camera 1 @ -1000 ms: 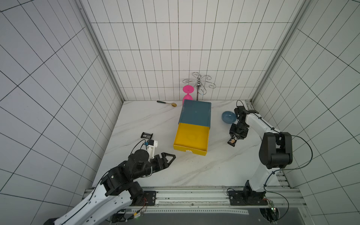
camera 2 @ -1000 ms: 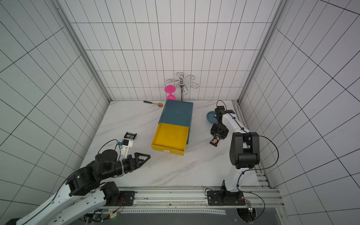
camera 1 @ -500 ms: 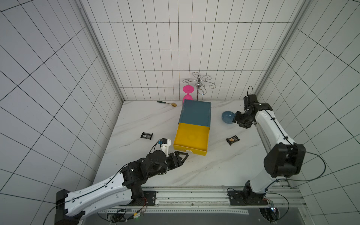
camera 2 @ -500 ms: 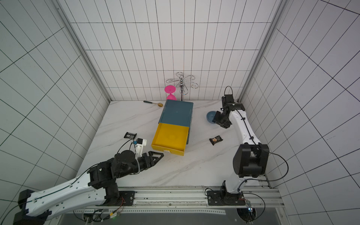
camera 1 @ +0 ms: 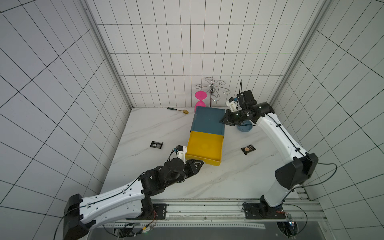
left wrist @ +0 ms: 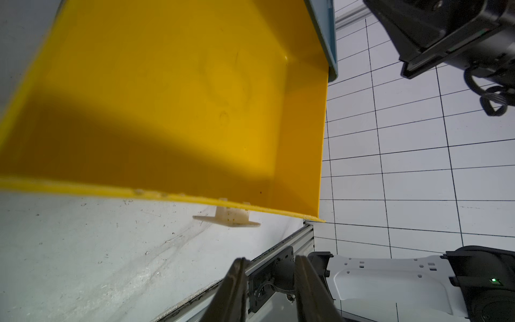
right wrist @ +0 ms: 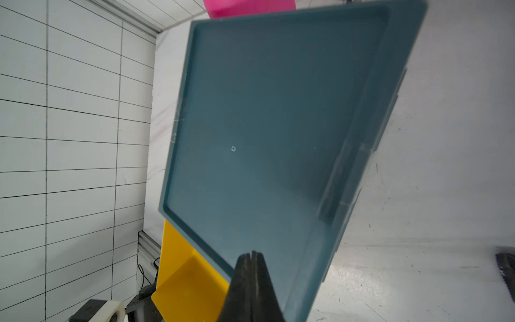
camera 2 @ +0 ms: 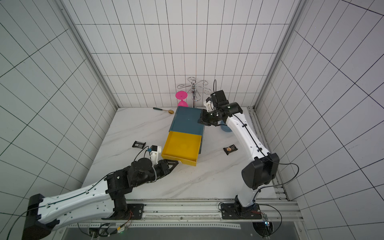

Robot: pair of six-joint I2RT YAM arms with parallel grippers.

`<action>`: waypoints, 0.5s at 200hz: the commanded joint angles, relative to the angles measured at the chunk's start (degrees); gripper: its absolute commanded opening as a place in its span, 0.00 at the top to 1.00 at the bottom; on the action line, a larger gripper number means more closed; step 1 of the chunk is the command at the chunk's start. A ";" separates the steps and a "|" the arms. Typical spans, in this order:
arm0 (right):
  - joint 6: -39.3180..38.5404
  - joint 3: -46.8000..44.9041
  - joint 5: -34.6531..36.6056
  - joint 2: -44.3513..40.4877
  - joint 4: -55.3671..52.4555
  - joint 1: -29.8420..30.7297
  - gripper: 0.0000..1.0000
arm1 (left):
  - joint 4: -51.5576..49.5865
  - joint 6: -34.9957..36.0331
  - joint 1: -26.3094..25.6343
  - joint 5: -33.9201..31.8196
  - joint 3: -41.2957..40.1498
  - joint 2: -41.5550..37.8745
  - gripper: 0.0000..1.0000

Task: Take the cookies out of the drawer
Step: Close the drawer in the storage box.

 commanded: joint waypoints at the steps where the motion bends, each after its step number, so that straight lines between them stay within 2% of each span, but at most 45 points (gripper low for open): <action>1: -0.33 1.08 -0.52 1.29 1.09 1.57 1.00 | 2.73 0.09 -0.16 -4.27 -0.69 0.89 0.68; 24: -1.29 1.21 1.84 3.03 -0.35 2.32 1.00 | 4.25 0.92 0.46 -6.51 -0.74 2.17 0.69; 66: -3.17 0.15 4.83 4.18 -3.26 2.89 1.00 | 9.57 1.78 6.23 -3.88 -0.30 6.88 0.71; 100: -3.85 -1.18 5.69 4.24 -3.98 3.11 1.00 | 12.49 4.86 10.02 -2.33 3.85 12.75 0.71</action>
